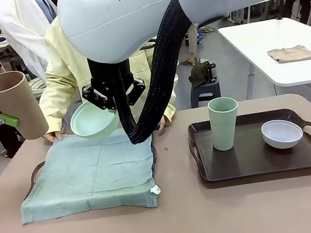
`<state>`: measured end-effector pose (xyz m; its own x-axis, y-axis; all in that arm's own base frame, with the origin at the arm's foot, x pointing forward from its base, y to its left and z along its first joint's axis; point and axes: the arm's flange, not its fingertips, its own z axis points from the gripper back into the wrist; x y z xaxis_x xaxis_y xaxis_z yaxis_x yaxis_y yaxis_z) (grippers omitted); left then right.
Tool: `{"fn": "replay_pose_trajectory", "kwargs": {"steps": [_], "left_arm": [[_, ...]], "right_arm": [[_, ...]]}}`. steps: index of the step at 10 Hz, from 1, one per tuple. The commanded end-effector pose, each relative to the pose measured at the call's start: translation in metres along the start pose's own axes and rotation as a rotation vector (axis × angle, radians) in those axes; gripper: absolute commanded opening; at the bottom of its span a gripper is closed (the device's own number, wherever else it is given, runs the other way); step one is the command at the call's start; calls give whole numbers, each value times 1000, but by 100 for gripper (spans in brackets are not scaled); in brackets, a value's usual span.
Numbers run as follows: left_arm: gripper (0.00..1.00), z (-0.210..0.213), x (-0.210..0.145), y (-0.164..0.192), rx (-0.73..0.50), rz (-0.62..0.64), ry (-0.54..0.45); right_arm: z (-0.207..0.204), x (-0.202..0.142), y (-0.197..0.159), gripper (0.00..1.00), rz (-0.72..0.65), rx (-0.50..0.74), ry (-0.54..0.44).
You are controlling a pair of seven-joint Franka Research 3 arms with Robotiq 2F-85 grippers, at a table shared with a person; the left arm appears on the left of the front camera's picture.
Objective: Set up a tray with a mat and arrange the tableware.
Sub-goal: Place the Picnic Bowl and Reusable plastic cup back onto the Handle tray in front of the human's position.
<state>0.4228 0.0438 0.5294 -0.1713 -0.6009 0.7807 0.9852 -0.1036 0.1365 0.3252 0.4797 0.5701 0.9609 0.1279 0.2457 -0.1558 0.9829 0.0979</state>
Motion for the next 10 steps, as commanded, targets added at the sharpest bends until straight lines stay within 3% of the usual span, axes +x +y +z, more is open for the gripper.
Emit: {"fn": "replay_pose_trajectory", "kwargs": {"steps": [1, 10], "left_arm": [[24, 1, -1, 1, 6, -19, 12], [24, 1, -1, 1, 6, -19, 12]], "right_arm": [[-1, -1, 1, 1, -2, -3, 3], [-1, -1, 1, 1, -2, -3, 3]]}}
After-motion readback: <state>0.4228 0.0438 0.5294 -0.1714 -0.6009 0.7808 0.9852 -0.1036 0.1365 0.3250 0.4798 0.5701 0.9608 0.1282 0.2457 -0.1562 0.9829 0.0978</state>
